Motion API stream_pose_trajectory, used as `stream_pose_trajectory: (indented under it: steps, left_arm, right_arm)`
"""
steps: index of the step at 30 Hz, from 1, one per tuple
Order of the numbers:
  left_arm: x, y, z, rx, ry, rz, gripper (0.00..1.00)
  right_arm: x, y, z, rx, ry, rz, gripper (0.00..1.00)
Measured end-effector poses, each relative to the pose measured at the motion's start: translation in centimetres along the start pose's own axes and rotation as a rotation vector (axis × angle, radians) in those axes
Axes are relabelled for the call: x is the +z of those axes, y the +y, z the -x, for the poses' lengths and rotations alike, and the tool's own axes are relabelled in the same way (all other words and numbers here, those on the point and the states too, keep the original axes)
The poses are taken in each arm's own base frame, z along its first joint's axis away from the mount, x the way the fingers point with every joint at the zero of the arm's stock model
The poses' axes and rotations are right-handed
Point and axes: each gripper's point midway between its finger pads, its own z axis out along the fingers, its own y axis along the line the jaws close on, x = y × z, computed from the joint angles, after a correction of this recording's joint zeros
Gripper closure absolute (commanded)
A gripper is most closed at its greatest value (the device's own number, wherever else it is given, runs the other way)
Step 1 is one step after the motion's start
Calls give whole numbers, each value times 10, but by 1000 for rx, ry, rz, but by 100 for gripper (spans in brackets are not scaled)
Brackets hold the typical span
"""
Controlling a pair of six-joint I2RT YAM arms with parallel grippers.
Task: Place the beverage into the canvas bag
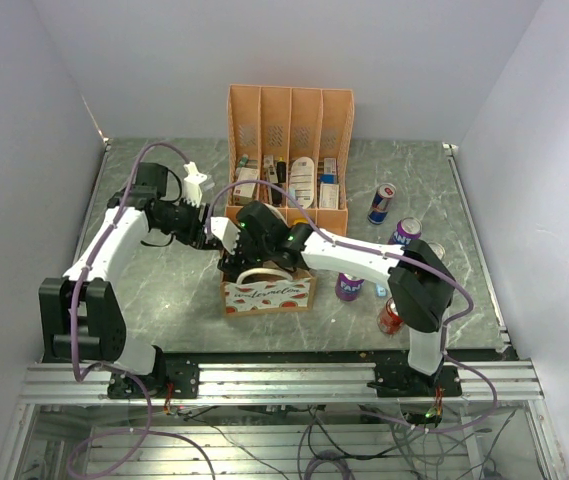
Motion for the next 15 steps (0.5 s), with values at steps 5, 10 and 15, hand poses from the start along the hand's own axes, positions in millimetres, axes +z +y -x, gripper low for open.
stream_pose_trajectory:
  steps: [5,10,15]
  left_arm:
    - [-3,3,0,19,-12,33,35]
    - [-6,6,-1,34,-16,66,36]
    - [-10,7,1,49,-25,92,36]
  right_arm:
    - [1,0,0,1,1,-3,44]
    - [1,2,0,-3,3,-2,33]
    - [1,2,1,-8,2,-1,26]
